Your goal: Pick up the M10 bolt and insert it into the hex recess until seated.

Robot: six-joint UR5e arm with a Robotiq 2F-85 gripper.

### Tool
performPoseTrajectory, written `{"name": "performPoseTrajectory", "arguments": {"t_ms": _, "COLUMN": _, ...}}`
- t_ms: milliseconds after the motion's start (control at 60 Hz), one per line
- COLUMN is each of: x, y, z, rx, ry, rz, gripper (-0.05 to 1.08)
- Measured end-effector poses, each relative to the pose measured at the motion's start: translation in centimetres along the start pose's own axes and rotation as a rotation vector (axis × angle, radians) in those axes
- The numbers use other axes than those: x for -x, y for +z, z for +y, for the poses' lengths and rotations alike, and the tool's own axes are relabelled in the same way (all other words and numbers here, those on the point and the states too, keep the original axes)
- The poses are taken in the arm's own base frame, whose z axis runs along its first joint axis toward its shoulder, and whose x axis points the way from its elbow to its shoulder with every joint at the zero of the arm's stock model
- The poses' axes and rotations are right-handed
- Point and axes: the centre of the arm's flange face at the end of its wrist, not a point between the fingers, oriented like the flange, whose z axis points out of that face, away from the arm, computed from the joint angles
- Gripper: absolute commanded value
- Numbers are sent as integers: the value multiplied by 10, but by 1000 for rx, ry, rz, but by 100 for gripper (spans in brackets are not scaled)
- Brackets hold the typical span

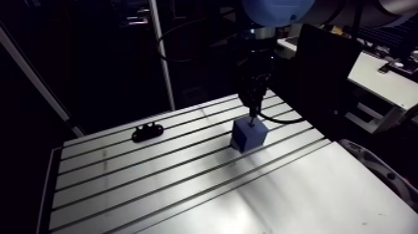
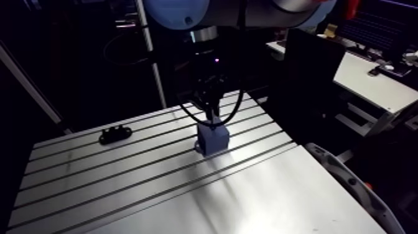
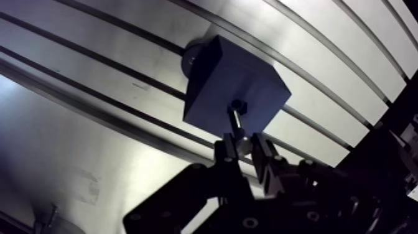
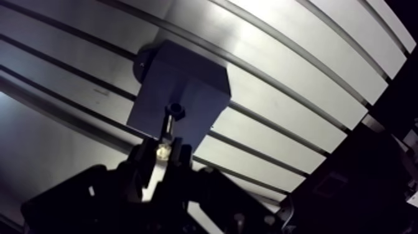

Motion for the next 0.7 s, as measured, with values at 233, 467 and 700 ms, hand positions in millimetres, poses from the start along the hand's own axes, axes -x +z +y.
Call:
{"name": "performPoseTrajectory", "arguments": {"t_ms": 233, "x": -1, "y": 2, "z": 4, "rx": 1, "ry": -6, "rz": 14, "gripper": 101}}
{"name": "performPoseTrajectory", "arguments": {"t_ms": 467, "x": -1, "y": 5, "z": 6, "rx": -3, "ry": -5, "rz": 18, "gripper": 101}}
{"name": "performPoseTrajectory", "arguments": {"t_ms": 700, "x": 0, "y": 7, "z": 7, "rx": -6, "ry": -5, "rz": 19, "gripper": 101}}
